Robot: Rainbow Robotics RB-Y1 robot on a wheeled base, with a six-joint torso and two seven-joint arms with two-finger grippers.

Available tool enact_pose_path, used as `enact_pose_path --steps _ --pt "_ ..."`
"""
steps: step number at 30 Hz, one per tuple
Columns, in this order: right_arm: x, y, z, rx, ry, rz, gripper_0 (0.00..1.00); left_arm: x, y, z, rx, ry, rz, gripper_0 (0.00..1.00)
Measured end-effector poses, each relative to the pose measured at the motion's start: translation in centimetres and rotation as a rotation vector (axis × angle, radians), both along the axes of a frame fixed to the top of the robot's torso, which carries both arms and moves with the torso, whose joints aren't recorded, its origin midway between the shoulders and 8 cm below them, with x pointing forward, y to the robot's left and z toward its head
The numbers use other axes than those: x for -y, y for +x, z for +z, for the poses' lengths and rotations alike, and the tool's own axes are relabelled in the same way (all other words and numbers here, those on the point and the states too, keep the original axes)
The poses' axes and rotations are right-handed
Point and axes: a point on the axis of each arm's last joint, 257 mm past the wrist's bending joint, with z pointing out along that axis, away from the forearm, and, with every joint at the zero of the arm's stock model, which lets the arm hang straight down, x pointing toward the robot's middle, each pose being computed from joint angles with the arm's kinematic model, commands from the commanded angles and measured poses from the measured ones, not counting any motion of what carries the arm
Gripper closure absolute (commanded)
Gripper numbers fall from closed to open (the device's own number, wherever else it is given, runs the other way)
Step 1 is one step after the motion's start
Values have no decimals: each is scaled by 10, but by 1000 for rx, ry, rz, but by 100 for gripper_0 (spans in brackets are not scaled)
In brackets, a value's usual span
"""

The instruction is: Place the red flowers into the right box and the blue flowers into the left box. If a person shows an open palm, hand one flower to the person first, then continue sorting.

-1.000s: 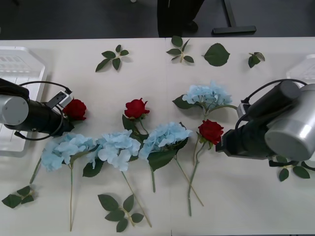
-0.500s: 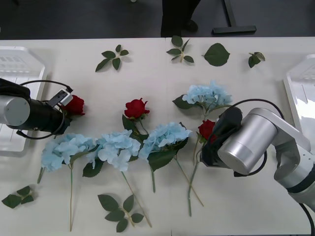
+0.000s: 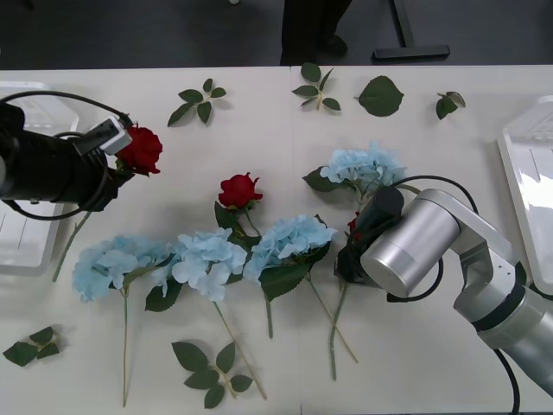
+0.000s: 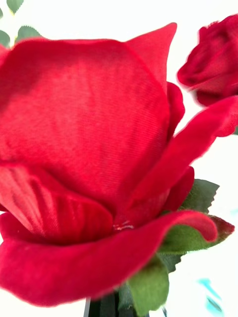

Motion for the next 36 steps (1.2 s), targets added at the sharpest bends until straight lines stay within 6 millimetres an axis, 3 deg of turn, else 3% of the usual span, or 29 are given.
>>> enact_pose_path --steps 2,3,5,10,20,28,31,33,34,36 --pt "-3 2 1 2 3 1 39 3 -11 17 -7 -17 -13 100" --pt "-3 3 2 4 4 2 47 4 -14 26 -5 -25 -18 100" --pt "-4 3 3 6 4 3 72 13 -17 46 1 -56 -30 100" --pt "-4 4 3 6 4 3 100 52 -7 102 58 -208 -56 100" --pt "-8 7 3 19 26 -6 100 146 15 189 93 -784 -55 100" --pt "-11 8 3 20 47 -21 100 188 15 224 174 -1036 -61 100" --pt "-11 8 3 19 47 -21 100 210 4 223 169 -1119 -74 100" --pt "-12 8 3 18 48 -21 40 226 -2 220 156 -1159 -87 100" --pt "-12 7 3 17 50 -21 25 235 -4 220 153 -1182 -94 100" --pt "-13 7 4 13 56 -20 11 251 -7 225 161 -1239 -98 100"
